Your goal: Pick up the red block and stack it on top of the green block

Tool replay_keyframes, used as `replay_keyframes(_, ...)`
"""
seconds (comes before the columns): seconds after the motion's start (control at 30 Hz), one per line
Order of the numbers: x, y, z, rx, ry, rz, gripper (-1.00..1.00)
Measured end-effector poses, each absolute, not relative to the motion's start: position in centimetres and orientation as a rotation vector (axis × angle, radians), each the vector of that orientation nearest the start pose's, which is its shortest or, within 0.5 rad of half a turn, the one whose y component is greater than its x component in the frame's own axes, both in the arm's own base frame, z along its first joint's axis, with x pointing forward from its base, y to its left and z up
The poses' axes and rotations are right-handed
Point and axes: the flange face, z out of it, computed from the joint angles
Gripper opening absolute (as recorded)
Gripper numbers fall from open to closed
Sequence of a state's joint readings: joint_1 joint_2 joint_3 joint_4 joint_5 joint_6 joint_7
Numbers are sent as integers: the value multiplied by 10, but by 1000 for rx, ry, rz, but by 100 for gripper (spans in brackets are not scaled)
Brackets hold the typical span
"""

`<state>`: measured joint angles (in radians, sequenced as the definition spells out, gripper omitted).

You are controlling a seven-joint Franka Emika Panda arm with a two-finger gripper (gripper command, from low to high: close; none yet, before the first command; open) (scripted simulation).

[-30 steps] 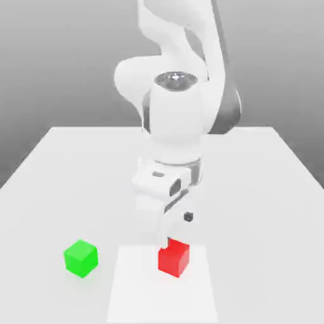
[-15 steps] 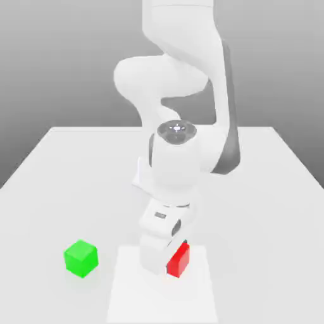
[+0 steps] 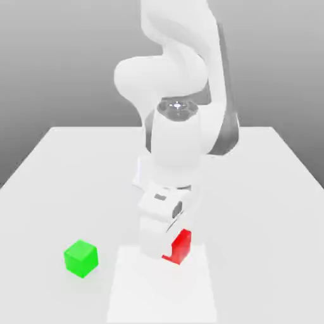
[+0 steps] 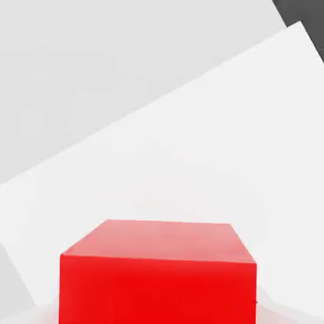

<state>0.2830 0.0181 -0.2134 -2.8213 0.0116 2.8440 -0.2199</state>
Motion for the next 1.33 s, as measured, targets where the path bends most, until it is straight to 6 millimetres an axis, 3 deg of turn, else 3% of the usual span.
replay_keyframes(0.1,367,20,210,-3108,-455,-1,-100)
replay_keyframes(0.37,373,-81,234,-3061,-710,-12,-100)
replay_keyframes(0.6,355,-167,246,-2992,-953,-1,-100)
replay_keyframes(0.9,361,-174,230,-2971,-987,-22,-100)
replay_keyframes(1.23,355,-175,187,-2981,-977,-8,-100)
replay_keyframes(1.27,353,-175,182,-2983,-975,-3,100)
replay_keyframes(1.33,353,-175,182,-2983,-975,-3,100)
